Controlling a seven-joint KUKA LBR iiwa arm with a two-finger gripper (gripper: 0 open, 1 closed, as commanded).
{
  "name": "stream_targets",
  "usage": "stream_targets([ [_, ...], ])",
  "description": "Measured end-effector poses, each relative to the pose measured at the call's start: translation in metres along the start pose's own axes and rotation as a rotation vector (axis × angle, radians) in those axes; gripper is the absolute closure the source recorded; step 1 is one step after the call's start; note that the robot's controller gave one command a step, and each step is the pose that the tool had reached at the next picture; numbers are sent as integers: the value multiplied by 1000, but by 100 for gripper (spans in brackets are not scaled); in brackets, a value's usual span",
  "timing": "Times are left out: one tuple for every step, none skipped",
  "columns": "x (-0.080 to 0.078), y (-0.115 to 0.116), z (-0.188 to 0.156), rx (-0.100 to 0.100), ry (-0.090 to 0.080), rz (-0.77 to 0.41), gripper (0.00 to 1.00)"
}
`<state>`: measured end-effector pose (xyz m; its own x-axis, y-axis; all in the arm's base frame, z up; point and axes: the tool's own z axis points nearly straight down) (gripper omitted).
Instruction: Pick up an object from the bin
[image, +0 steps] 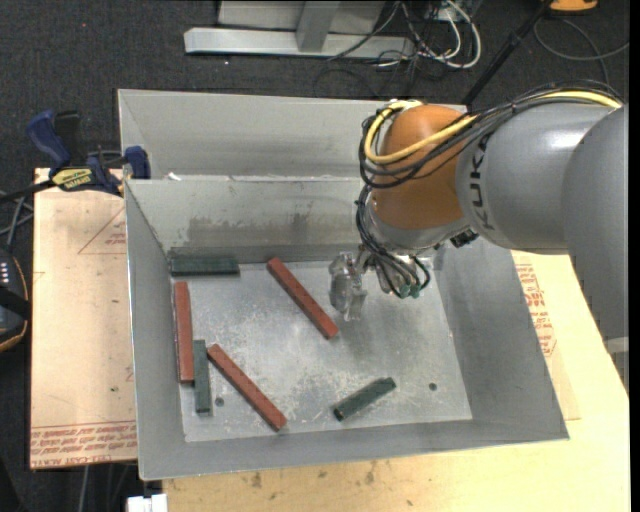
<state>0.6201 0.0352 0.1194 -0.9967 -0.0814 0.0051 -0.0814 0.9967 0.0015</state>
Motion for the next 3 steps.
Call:
stream_targets([
  [8,49,10,0,-5,-8,0],
  [8,49,9,0,-6,-7,0],
  [-33,30,48,0,-10,229,100],
])
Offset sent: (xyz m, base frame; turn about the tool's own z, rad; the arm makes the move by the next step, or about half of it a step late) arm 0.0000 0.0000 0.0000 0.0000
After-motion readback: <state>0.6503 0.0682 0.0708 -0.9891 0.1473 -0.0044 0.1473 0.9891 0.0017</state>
